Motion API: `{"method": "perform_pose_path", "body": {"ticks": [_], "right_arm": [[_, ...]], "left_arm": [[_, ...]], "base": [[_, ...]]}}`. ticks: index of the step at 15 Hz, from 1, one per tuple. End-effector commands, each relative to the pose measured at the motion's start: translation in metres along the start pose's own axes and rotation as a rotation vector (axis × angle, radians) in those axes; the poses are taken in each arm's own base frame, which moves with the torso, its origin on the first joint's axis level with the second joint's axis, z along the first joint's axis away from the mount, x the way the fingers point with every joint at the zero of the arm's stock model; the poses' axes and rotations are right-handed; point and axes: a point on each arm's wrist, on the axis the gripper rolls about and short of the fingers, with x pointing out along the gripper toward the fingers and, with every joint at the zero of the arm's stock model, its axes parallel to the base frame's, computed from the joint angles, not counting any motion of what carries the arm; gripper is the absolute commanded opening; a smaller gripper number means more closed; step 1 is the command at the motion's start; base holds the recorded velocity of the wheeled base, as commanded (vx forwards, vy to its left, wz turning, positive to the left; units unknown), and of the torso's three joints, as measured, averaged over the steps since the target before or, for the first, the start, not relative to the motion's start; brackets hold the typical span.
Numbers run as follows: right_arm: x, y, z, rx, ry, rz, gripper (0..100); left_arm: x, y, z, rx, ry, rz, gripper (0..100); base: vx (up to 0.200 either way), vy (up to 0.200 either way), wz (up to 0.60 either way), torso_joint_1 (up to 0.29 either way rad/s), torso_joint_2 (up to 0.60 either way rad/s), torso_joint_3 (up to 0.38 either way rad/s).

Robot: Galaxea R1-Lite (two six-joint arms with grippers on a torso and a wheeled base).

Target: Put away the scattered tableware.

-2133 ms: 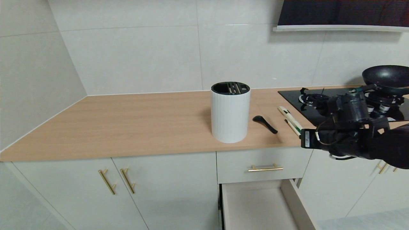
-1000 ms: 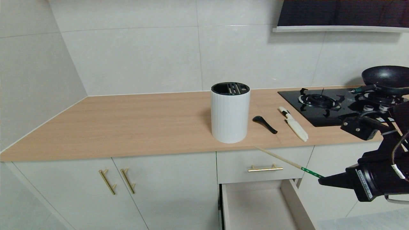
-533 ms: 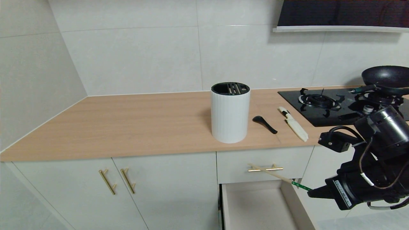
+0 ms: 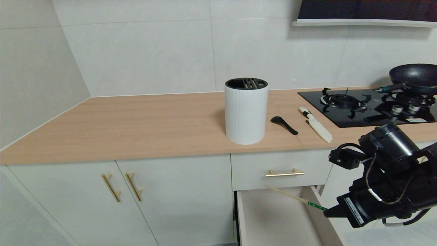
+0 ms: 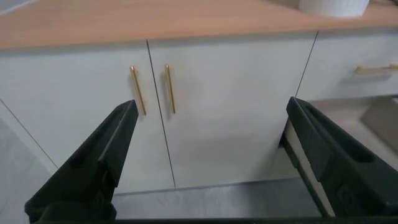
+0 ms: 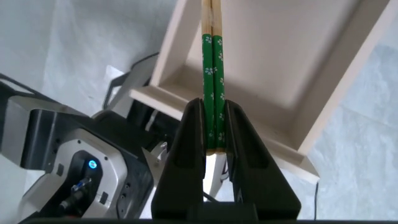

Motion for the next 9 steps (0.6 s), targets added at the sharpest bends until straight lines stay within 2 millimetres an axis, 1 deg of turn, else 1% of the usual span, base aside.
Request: {"method": "perform_pose_path", "body": {"ticks": [1,9], "right_arm": [[0.006,-0.001,0.001,0.003,0.023,-0.001,0],[0.018,-0.004,0.002,0.005,0.049,-0.028,0]], "left_arm": [[0.0,0.0,0.0,0.0,0.001,0.0,100],[0.0,0.0,0.0,0.0,0.001,0.0,100]], "base": [[0.0,0.0,0.0,-0.198,0.49,0.276],[0.0,0.0,0.0,-0.184,0.48,0.292]]}}
